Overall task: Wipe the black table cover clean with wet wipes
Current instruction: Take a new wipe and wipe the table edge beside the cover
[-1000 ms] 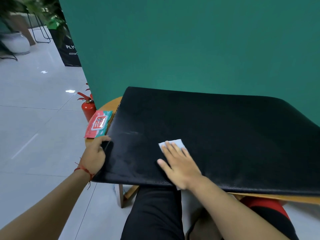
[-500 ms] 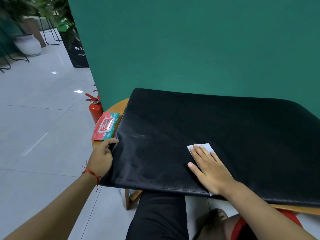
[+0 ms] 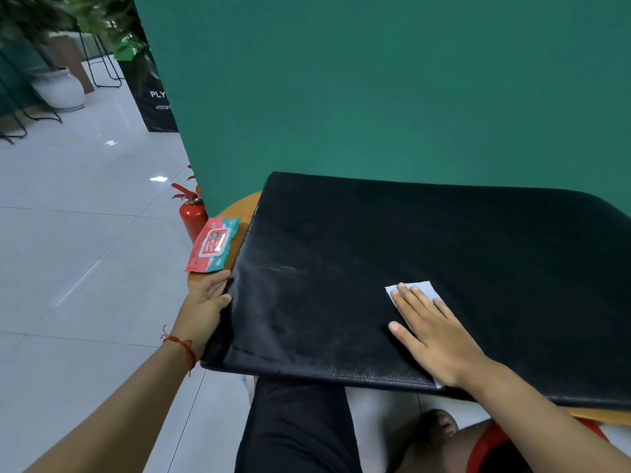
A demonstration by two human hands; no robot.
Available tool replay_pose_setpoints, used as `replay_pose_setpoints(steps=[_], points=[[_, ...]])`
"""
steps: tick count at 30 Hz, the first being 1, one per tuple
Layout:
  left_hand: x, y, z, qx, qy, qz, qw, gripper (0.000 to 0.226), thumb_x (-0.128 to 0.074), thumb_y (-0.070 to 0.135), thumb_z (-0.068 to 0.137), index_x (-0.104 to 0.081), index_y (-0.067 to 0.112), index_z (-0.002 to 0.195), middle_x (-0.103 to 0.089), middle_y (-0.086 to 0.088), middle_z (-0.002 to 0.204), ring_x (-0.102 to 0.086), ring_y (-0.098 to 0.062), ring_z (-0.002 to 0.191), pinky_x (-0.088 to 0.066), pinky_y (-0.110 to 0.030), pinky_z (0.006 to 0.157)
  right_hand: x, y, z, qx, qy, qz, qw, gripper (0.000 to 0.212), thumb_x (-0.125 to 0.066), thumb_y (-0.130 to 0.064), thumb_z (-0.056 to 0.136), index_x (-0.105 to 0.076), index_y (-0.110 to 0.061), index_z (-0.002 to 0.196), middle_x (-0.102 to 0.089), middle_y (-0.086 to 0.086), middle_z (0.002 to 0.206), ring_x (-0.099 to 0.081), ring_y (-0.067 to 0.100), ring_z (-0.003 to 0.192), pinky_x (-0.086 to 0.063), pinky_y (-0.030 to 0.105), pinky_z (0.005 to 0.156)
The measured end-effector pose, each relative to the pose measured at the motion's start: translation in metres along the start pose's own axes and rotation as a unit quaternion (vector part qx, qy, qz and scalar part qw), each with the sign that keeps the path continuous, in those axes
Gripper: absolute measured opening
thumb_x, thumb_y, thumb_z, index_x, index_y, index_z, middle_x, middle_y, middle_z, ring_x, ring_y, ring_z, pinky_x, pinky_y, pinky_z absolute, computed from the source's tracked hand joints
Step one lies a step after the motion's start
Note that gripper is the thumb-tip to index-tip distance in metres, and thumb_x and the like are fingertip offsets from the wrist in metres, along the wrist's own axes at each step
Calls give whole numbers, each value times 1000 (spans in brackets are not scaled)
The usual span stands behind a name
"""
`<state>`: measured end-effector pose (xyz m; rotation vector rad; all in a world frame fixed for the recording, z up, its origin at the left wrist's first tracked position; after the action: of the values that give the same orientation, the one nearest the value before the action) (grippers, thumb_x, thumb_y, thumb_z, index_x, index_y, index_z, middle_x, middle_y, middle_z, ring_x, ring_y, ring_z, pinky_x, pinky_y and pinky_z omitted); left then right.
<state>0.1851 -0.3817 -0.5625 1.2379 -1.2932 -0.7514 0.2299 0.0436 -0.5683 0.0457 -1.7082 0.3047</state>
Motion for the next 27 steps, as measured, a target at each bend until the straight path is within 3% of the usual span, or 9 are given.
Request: replay_pose_setpoints(steps=[8,12,19,23,27], points=[[-17,4,-3,-25,-7,23,999,38,-54,10,108,-61,34,137,-54,12,139,-50,-16,127,-43,-50,115,2,16,-7,-4,-3,-2,1000,84,10,-82,92,11,-41,165,23,-26,169,30,-9,151,8,33,131],[-38,11,-7,-20,-16,20,999,39,-50,7,109,-60,31,137,-51,13,135,-47,-14,124,-44,-41,112,8,32,-11,-20,-7,-9,1000,79,4,-79,97,12,-40,165,23,-26,169,30,-9,151,9,32,131],[-62,11,-10,-23,-18,20,999,40,-51,10,109,-62,38,135,-55,18,134,-51,-9,125,-45,-39,112,7,47,-12,-46,5,0,999,89,8,-82,90,9,-37,167,21,-24,171,29,-8,152,8,33,131],[-72,13,-11,-33,-34,12,999,41,-50,9,108,-61,37,137,-55,26,130,-50,-2,124,-42,-31,110,4,35,3,-49,16,7,999,97,14,-87,87,9,-34,168,21,-20,173,29,-6,153,9,35,131],[-69,9,-6,-39,-52,18,998,42,-50,6,108,-60,34,137,-53,18,136,-48,-3,127,-41,-28,110,1,3,26,-39,25,16,999,101,15,-88,85,8,-32,169,20,-16,174,26,0,156,5,40,132]])
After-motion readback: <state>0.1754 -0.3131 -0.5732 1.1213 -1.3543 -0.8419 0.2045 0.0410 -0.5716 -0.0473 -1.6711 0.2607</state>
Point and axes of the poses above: each hand's wrist, its own z-axis towards the middle knuckle, its own x-axis out of the back of the hand, y = z × x, the point moved 3 cm from there along z, towards the middle knuckle
